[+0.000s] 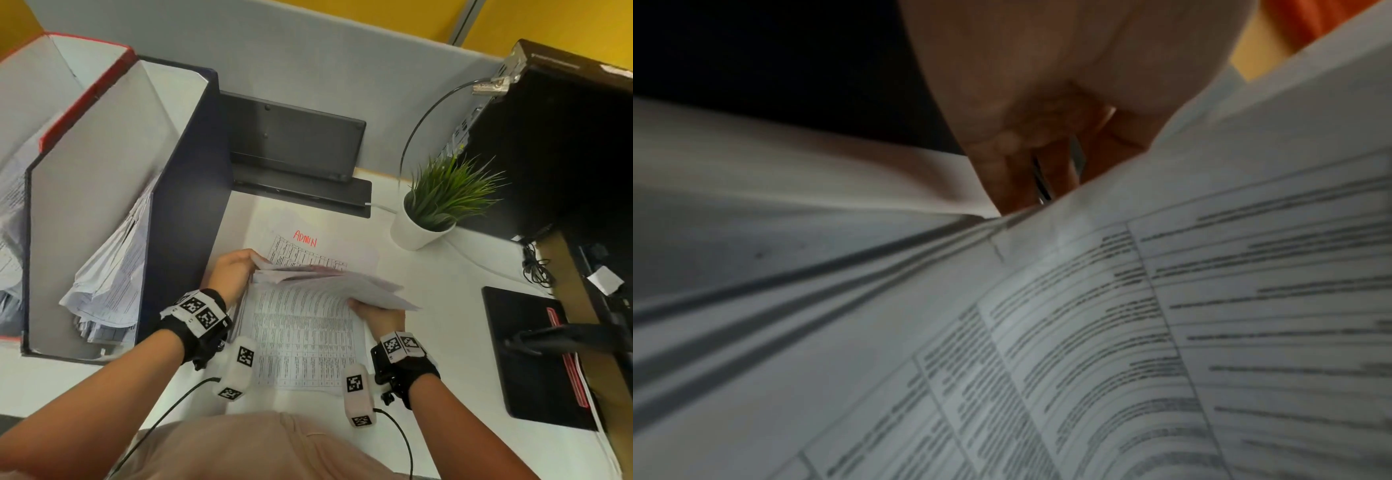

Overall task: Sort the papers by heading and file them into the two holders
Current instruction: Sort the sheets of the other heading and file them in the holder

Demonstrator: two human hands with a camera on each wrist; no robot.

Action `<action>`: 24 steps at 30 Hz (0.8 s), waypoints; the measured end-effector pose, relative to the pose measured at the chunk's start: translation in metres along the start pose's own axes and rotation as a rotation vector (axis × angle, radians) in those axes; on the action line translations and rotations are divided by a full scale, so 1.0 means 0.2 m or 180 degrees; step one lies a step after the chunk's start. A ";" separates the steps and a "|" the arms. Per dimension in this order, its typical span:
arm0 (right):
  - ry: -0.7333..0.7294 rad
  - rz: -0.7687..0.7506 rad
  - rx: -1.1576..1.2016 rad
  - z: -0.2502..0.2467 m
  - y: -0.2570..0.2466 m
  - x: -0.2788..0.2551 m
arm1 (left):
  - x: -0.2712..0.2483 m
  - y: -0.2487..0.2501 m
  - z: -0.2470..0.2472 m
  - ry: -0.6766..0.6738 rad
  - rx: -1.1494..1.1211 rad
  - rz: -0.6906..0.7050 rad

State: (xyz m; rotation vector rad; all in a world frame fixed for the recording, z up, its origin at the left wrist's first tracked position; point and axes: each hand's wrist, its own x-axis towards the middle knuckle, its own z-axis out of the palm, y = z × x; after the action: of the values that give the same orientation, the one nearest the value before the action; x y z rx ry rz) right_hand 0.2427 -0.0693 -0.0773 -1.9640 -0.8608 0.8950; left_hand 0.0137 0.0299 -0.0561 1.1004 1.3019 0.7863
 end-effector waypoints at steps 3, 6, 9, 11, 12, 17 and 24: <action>0.0102 0.0032 0.0166 -0.01 0.05 0.01 | 0.01 0.02 -0.01 0.0115 0.0000 -0.0181; -0.0049 0.0539 0.0300 -0.03 0.07 0.01 | 0.08 0.00 -0.03 0.0372 0.0315 -0.0453; 0.0089 0.0536 0.0763 -0.02 0.07 0.01 | 0.11 -0.03 -0.04 0.0377 0.0740 -0.0706; 0.0180 0.0488 0.0950 -0.01 0.05 0.00 | 0.10 -0.05 -0.04 0.0371 0.0876 -0.0765; 0.0173 0.0434 0.0910 -0.01 0.04 -0.01 | 0.10 -0.06 -0.04 0.0408 0.0986 -0.0709; 0.0216 0.0184 0.0499 -0.02 0.05 0.00 | 0.09 -0.11 -0.04 0.0427 0.1717 -0.0399; 0.0313 0.0402 0.1332 -0.02 0.05 0.01 | 0.02 -0.11 -0.04 0.0256 0.2073 0.0345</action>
State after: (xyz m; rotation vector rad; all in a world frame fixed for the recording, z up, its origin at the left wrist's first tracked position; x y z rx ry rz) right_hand 0.2491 -0.0737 -0.0844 -1.6906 -0.4514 0.9547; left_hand 0.0038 0.0289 -0.0771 1.6756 1.6312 0.4899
